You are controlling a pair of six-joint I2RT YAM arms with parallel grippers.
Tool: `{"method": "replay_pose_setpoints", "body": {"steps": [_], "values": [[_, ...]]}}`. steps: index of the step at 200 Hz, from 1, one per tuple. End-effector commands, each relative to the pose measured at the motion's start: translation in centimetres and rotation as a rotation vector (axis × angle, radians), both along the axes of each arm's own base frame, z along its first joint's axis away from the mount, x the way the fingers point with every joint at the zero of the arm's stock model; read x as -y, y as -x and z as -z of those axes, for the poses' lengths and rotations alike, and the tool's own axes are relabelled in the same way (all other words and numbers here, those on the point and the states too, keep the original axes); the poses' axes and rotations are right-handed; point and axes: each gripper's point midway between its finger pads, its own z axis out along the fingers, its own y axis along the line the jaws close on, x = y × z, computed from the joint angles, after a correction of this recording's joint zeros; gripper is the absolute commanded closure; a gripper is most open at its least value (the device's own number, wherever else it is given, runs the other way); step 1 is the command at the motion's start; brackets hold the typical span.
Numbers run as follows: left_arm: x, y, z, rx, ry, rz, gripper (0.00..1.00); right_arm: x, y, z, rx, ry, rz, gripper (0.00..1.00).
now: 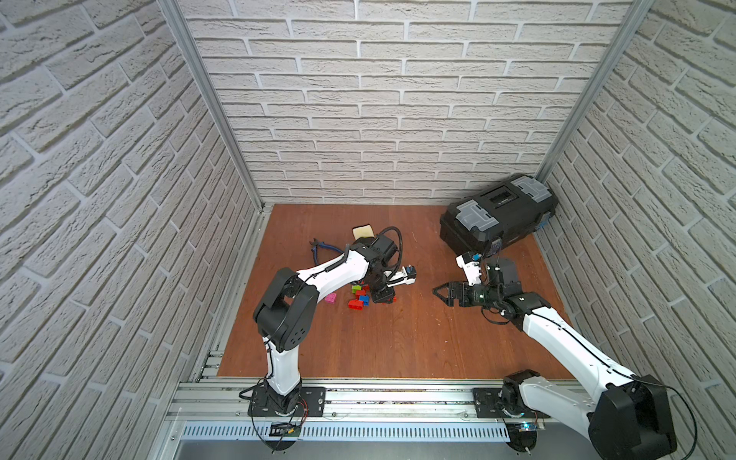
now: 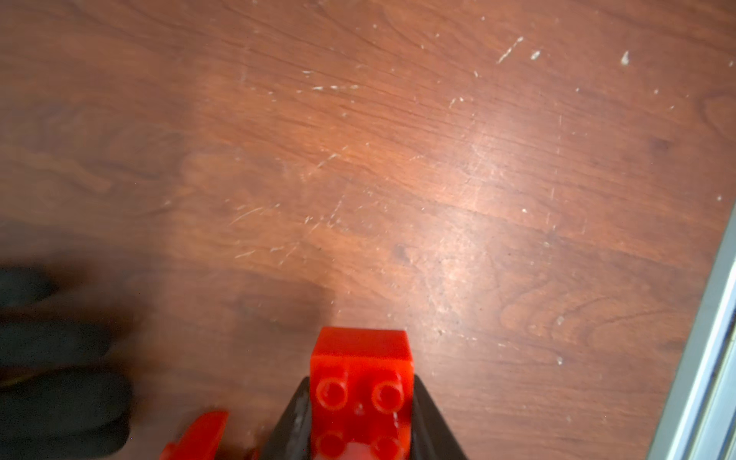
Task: Assemble the letter s with lego
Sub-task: Place the lego brick at the center of the board.
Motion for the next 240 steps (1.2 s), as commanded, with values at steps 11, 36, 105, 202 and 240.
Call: {"method": "replay_pose_setpoints", "body": {"steps": [11,36,105,202,240], "values": [[1.9,-0.4,0.4,0.039,0.010,0.088,0.69,0.6,0.4,-0.1,0.018,0.023,0.010,0.00],[2.1,-0.7,1.5,0.056,-0.030,0.111,0.69,0.7,0.6,0.3,0.011,0.030,0.013,0.00],[2.7,-1.3,3.6,0.077,-0.060,0.140,0.68,0.6,0.6,0.4,0.015,0.016,0.012,0.01],[2.3,-0.5,5.0,0.088,-0.086,0.247,0.55,0.5,0.6,0.5,0.019,0.011,0.008,0.01],[2.5,-0.8,4.0,0.139,-0.058,0.265,0.44,0.3,0.4,0.3,0.021,0.000,0.004,0.01]]}}
